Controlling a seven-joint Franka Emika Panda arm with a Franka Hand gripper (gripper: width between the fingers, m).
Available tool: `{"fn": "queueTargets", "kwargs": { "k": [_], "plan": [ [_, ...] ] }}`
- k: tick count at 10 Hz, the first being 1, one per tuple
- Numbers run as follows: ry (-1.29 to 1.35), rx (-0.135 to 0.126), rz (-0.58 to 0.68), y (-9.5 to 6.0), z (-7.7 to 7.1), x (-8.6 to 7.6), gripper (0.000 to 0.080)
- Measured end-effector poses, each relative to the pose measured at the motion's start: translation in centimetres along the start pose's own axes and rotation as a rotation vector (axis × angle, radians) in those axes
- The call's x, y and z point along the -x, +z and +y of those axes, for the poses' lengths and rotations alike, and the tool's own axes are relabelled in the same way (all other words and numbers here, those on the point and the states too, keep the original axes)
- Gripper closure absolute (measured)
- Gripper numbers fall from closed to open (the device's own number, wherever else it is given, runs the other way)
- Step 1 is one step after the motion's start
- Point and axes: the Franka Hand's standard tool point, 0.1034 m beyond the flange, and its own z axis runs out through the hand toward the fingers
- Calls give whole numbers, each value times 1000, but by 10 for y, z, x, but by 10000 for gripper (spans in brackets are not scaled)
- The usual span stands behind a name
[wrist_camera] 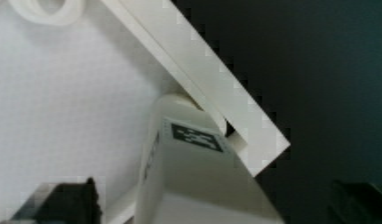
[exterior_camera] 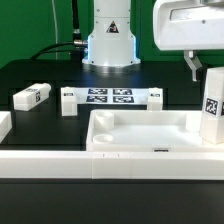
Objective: Assemble desk
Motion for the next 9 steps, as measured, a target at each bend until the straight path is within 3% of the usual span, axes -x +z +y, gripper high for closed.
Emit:
{"fn": "queueTargets", "kwargs": {
  "k": [3, 4, 5, 9],
  "plan": [
    [-240, 2, 0, 1, 1, 0, 151],
    [-355, 9, 1, 1, 1, 0, 151],
    [-484, 46, 13, -1, 1, -2, 151],
    [-869, 64, 20, -2, -2, -8, 151]
  ]
}}
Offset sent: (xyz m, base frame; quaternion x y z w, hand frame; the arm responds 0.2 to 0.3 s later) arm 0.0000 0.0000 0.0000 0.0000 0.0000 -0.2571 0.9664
